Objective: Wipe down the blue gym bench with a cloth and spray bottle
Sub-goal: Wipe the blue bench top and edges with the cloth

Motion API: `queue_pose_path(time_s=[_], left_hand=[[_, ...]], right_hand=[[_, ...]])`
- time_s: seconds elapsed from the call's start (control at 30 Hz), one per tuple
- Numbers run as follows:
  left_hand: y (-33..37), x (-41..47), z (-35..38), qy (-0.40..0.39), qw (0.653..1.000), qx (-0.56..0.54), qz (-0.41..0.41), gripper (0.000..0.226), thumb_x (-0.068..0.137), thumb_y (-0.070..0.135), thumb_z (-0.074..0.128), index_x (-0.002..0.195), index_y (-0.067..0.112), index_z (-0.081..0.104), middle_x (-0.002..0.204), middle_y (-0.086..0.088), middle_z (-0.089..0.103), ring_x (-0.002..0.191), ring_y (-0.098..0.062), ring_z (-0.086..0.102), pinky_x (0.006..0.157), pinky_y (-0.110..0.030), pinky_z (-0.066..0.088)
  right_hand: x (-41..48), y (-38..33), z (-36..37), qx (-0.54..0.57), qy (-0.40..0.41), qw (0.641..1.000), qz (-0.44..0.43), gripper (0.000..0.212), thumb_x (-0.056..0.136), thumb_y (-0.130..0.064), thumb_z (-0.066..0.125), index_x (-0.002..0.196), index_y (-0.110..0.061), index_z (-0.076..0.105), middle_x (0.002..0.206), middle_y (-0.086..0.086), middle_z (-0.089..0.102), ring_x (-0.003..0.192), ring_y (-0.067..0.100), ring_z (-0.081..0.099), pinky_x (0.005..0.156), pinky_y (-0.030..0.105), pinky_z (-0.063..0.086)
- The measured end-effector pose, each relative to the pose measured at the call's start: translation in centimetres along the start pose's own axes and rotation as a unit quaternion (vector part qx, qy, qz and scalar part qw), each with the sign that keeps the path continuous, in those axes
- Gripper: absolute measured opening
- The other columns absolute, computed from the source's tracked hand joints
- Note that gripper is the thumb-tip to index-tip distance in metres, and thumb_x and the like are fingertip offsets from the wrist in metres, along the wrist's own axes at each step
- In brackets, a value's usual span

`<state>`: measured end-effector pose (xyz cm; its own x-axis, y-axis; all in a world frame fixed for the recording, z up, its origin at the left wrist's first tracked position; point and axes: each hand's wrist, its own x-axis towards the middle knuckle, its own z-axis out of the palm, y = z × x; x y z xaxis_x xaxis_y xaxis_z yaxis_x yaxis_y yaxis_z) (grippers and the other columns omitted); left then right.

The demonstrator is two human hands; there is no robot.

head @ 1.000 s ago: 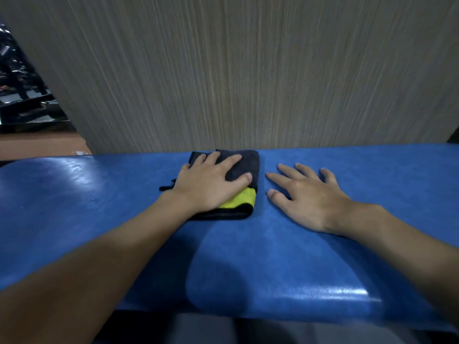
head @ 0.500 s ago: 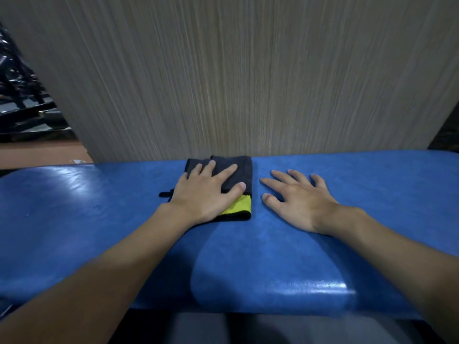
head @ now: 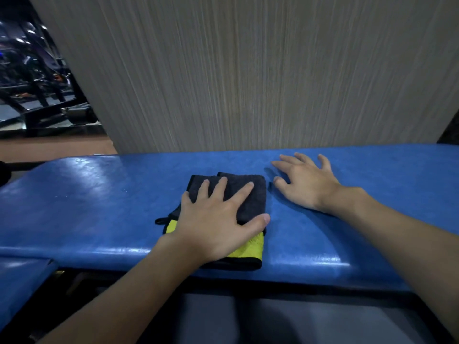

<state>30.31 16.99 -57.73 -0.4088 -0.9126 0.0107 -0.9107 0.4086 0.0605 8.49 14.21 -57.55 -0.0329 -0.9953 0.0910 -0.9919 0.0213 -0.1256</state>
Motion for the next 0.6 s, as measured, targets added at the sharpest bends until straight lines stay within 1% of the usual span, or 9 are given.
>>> queue_pose_path(time_s=[0.1, 0.17, 0.27, 0.43, 0.6], left_hand=[[-0.4, 2.2, 0.6, 0.003, 1.0, 0.011, -0.006, 0.08, 0.075, 0.088, 0.013, 0.15, 0.062, 0.0, 0.169, 0.003, 0.005, 0.154, -0.03, 0.003, 0.118, -0.061, 0.01], [-0.7, 4.2, 0.7, 0.009, 1.0, 0.006, -0.01, 0.084, 0.07, 0.089, 0.01, 0.149, 0.062, 0.003, 0.168, 0.003, 0.008, 0.153, -0.03, 0.007, 0.117, -0.061, 0.014], [-1.3, 8.1, 0.6, 0.019, 1.0, 0.004, -0.019, 0.089, 0.065, 0.09, 0.008, 0.149, 0.061, 0.008, 0.167, 0.002, 0.012, 0.152, -0.031, 0.011, 0.115, -0.063, 0.017], [-2.4, 15.1, 0.4, 0.007, 1.0, -0.008, -0.025, 0.078, 0.078, 0.088, 0.018, 0.15, 0.06, 0.008, 0.167, 0.001, 0.012, 0.152, -0.034, 0.011, 0.113, -0.068, 0.016], [-2.6, 17.8, 0.2, 0.01, 0.999, -0.007, -0.038, 0.075, 0.081, 0.087, 0.02, 0.15, 0.061, 0.009, 0.167, -0.001, 0.015, 0.151, -0.036, 0.013, 0.113, -0.067, 0.017]], right_hand=[[0.3, 0.3, 0.3, 0.023, -0.03, 0.999, 0.008, 0.055, 0.101, -0.053, 0.028, 0.154, -0.039, 0.024, 0.166, -0.011, 0.014, 0.153, 0.018, 0.006, 0.119, 0.059, -0.001], [0.3, 0.5, 0.7, 0.017, -0.056, 0.998, 0.007, 0.056, 0.101, -0.056, 0.025, 0.155, -0.041, 0.022, 0.166, -0.011, 0.01, 0.153, 0.019, 0.004, 0.12, 0.058, 0.0], [0.5, 0.5, 1.0, 0.01, -0.053, 0.999, 0.003, 0.056, 0.101, -0.055, 0.022, 0.155, -0.04, 0.021, 0.166, -0.011, 0.009, 0.153, 0.019, 0.003, 0.12, 0.057, 0.001], [0.6, 0.6, 1.3, 0.009, -0.048, 0.999, 0.002, 0.057, 0.1, -0.056, 0.02, 0.155, -0.04, 0.02, 0.166, -0.012, 0.008, 0.153, 0.018, 0.002, 0.12, 0.056, 0.001], [0.6, 0.6, 1.3, 0.016, -0.044, 0.999, 0.001, 0.057, 0.099, -0.055, 0.02, 0.154, -0.041, 0.02, 0.166, -0.013, 0.008, 0.152, 0.017, 0.001, 0.12, 0.055, 0.0]])
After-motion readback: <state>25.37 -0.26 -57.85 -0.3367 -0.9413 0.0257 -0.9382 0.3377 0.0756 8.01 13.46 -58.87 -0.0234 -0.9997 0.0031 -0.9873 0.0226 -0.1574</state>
